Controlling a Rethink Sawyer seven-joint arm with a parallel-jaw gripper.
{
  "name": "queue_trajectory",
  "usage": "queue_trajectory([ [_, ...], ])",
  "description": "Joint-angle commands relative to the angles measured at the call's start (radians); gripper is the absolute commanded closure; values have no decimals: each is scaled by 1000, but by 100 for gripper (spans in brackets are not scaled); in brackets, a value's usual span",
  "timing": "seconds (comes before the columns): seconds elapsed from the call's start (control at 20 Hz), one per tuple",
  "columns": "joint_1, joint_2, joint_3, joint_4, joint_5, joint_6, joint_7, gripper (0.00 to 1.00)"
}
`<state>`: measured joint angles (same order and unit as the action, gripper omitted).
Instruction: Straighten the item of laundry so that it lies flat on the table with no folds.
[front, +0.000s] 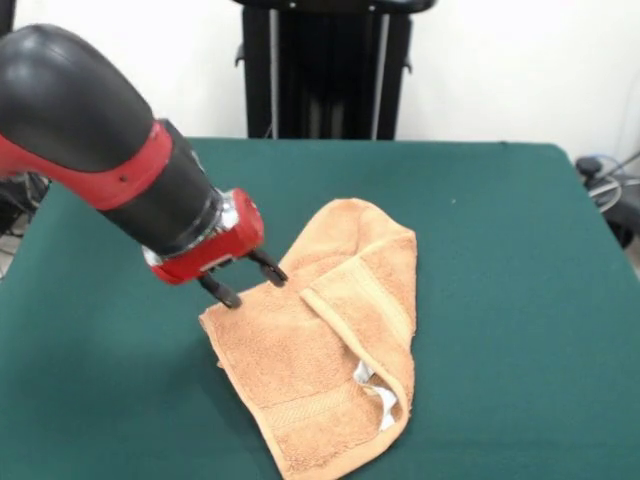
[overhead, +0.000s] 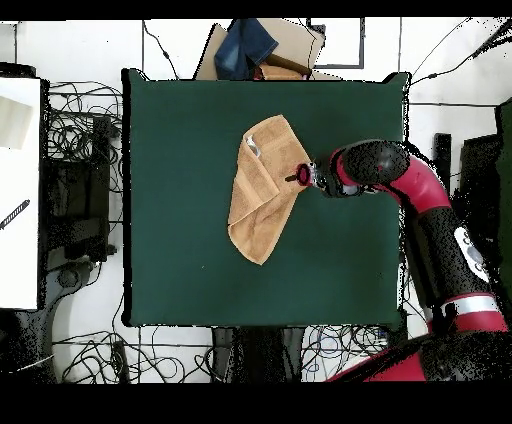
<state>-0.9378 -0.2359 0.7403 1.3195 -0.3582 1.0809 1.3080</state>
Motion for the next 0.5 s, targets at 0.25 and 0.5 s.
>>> queue_trajectory([
  [0.25,-188,-126,48,252,-26,57,-264,0],
  [0.5,-249,-213,77,366,-56,-20,-231,0],
])
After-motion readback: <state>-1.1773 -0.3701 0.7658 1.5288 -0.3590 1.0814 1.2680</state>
